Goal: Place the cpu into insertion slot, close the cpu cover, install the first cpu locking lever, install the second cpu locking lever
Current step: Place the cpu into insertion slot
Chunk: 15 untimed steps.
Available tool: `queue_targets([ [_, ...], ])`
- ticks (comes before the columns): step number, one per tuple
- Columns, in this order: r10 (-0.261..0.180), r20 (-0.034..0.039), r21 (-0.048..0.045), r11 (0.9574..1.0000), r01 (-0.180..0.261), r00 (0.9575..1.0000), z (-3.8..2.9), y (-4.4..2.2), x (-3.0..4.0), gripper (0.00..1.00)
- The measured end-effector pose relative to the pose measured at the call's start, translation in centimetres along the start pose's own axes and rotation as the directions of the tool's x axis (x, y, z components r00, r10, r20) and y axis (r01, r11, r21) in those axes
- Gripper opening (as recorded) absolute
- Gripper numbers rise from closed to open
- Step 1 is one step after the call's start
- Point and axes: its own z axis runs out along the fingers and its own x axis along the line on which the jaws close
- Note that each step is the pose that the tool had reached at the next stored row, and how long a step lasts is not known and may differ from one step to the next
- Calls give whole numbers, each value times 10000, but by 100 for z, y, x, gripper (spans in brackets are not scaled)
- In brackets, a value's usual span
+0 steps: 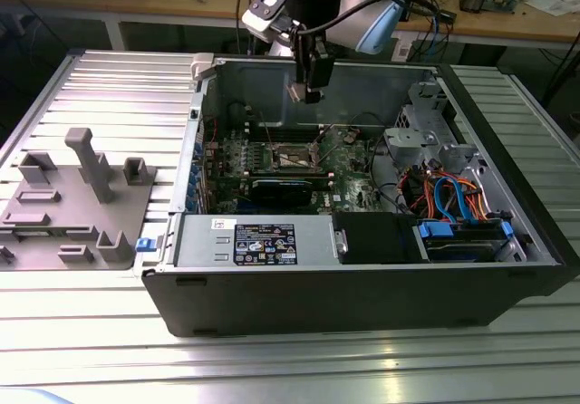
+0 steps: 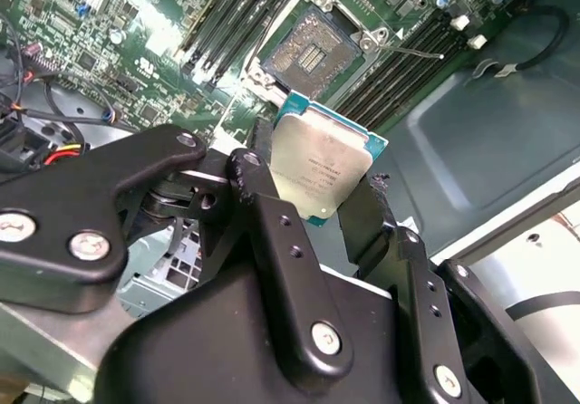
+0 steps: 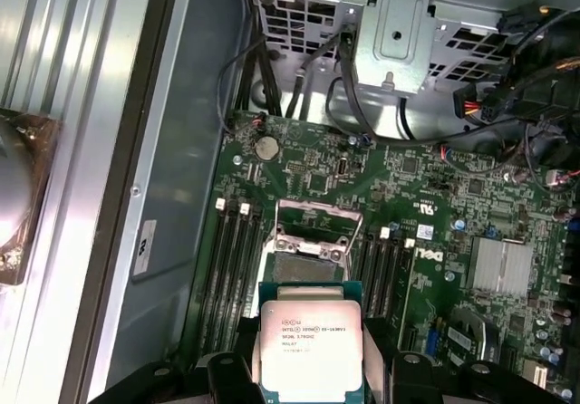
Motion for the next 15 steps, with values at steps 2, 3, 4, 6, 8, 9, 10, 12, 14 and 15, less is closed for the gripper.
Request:
queue_targets([
  [2, 186, 13, 4, 9998, -186, 9998, 27, -1, 0, 54],
  [3, 340, 24, 5, 9994, -340, 9994, 43, -3, -1, 54],
  [4, 499, 36, 6, 9988, -499, 9987, 59, -4, -1, 54],
  [6, 760, 54, 5, 9971, -761, 9971, 87, -6, -1, 54],
  [8, 888, 65, 4, 9960, -888, 9960, 102, -7, -2, 54],
  [9, 949, 70, 4, 9955, -949, 9955, 108, -7, -2, 54],
  [10, 1004, 74, 4, 9949, -1004, 9949, 114, -8, -2, 54],
  [12, 1070, 81, 3, 9943, -1070, 9942, 120, -9, -2, 54],
  [14, 1071, 80, 2, 9942, -1071, 9942, 121, -8, -2, 54],
  [15, 1071, 81, 2, 9942, -1071, 9942, 121, -9, -2, 54],
])
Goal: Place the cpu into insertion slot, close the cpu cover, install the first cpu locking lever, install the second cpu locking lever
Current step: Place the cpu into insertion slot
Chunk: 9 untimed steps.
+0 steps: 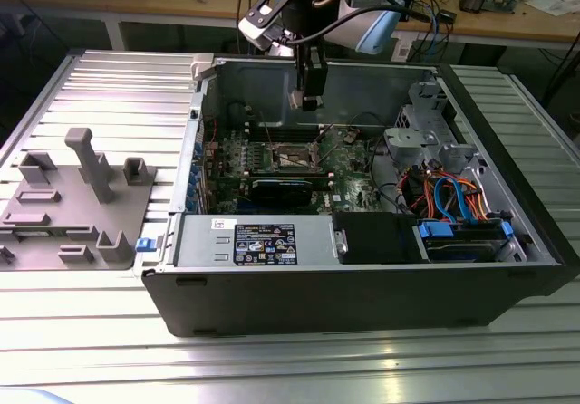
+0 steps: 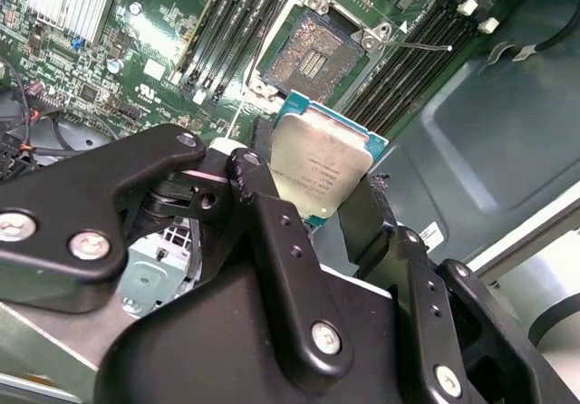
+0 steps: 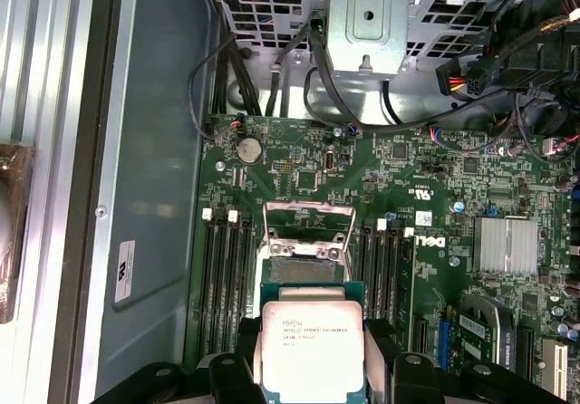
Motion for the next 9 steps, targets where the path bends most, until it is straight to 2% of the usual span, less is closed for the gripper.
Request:
queue_targets([
  [9, -3, 39, 3, 10000, 3, 10000, 3, 0, 0, 54],
])
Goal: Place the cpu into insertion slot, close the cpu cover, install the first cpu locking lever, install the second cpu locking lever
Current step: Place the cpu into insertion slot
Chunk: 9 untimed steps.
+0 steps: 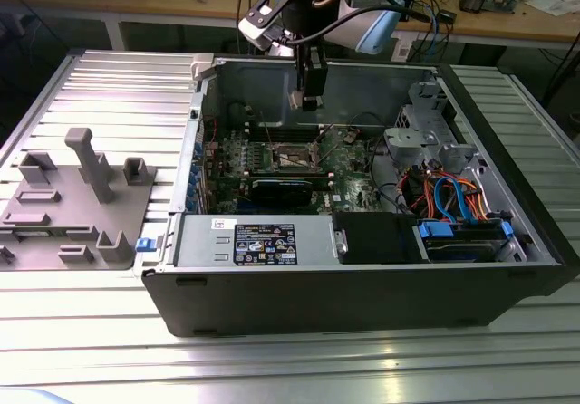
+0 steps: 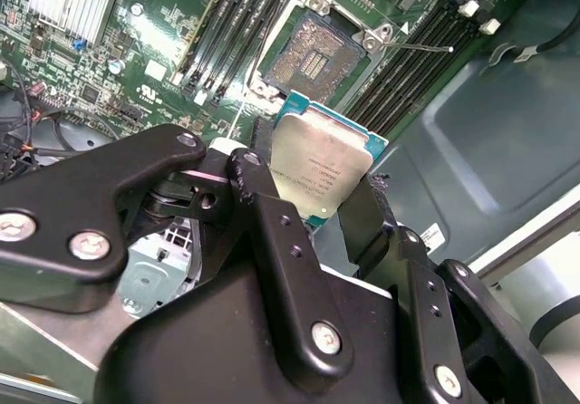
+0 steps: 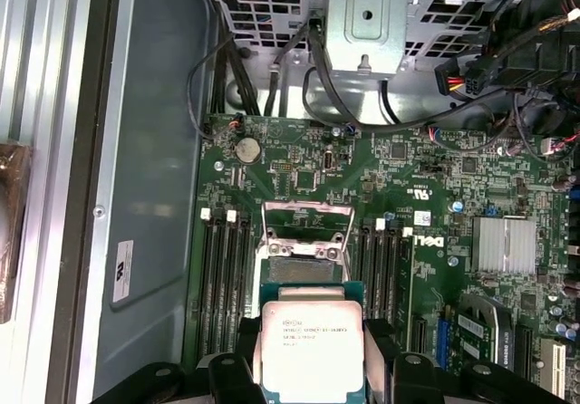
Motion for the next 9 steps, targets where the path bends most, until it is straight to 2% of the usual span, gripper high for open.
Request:
queue_targets([
  [9, -4, 57, 4, 10000, 4, 10000, 5, 1, 0, 54],
])
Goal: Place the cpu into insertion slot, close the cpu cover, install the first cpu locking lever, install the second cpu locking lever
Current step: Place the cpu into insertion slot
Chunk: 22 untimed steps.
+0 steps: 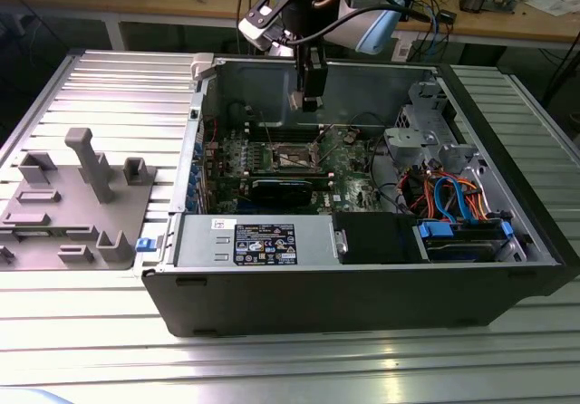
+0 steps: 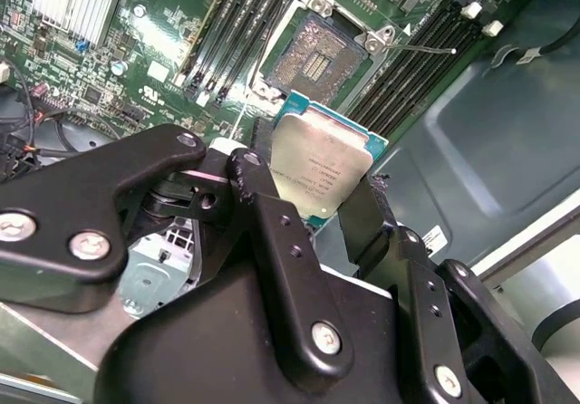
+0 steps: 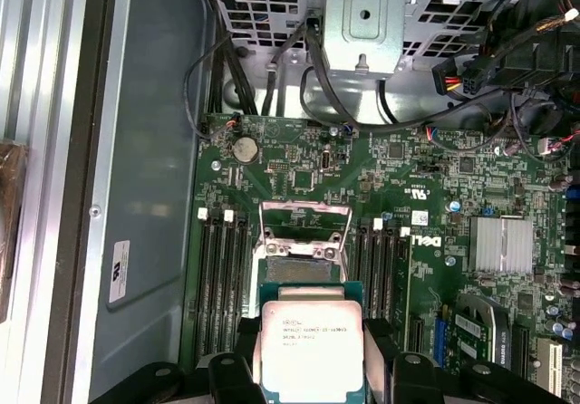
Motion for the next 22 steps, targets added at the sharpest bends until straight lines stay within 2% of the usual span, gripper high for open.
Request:
queue_targets([
  [22, -8, 110, 8, 10000, 8, 9999, 13, 7, 0, 54],
])
